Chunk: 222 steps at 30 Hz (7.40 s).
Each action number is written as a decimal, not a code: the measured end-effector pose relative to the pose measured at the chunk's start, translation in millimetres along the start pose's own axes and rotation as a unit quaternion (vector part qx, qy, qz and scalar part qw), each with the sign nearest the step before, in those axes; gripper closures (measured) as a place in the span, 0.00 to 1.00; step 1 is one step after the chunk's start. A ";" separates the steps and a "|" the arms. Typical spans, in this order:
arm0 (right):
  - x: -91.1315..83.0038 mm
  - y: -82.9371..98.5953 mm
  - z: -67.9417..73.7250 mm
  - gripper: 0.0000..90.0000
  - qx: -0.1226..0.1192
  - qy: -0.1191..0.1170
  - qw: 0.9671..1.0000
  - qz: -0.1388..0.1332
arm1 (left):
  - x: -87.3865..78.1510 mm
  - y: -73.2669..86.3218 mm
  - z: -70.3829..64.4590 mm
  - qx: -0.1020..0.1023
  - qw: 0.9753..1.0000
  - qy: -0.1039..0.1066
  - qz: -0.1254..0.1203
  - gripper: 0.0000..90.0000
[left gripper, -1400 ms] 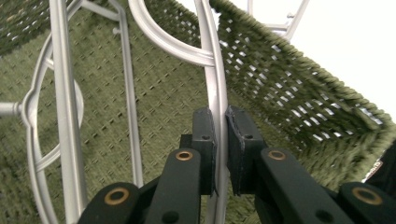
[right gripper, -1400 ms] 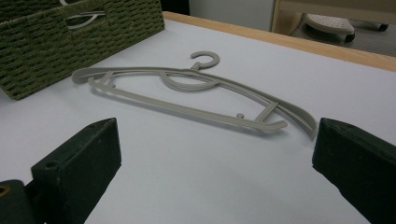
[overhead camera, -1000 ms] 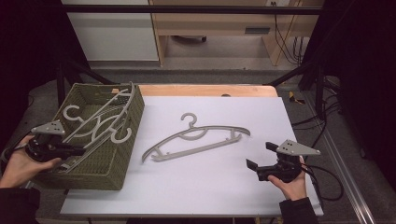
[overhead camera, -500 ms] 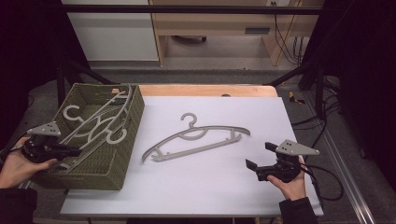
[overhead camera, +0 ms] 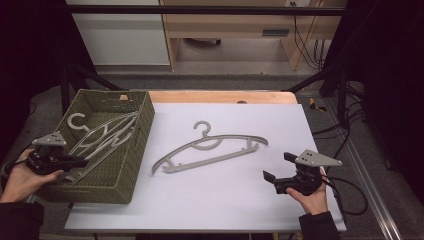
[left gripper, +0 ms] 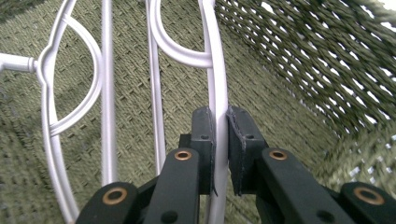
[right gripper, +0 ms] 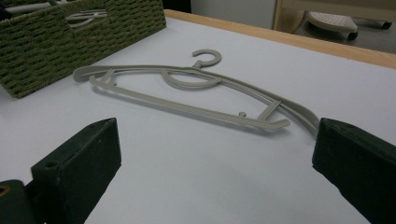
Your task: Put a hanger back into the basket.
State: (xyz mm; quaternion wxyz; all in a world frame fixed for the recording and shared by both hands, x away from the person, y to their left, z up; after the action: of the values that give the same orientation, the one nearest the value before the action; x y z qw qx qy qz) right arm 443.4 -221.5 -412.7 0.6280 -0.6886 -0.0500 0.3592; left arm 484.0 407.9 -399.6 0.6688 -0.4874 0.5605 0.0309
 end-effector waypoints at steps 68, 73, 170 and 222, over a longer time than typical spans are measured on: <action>-2.0 -0.9 -1.1 0.02 0.000 0.003 1.000 -0.003 | 0.4 -23.1 44.5 -0.133 0.968 -0.212 -0.026 0.78; -1.8 -0.8 -0.8 0.02 0.001 0.002 1.000 -0.003 | -9.4 -21.4 46.1 -0.137 0.965 -0.219 -0.046 0.73; 139.7 29.2 -90.6 0.92 -0.027 0.134 0.980 0.145 | 113.3 -70.3 -187.3 0.036 0.980 0.032 -0.196 0.17; 128.3 36.0 -25.1 0.83 -0.021 0.014 0.981 0.193 | 122.8 -66.6 -188.2 0.032 0.982 0.035 -0.181 0.18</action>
State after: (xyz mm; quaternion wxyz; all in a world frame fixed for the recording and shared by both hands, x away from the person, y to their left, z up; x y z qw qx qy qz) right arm 538.2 -183.0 -501.7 0.5331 -0.7029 0.0849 0.4632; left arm 433.1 181.8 -434.8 0.6584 -0.5602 0.4866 -0.1260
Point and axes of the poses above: each handheld gripper's, and its own axes: x roughly forward along the jaws, y roughly out of its underside, z roughly to its left, the point moved 4 cm from there along x, roughly forward along the jaws, and after that the axes turned 6 degrees about y, right-handed, at the moved point
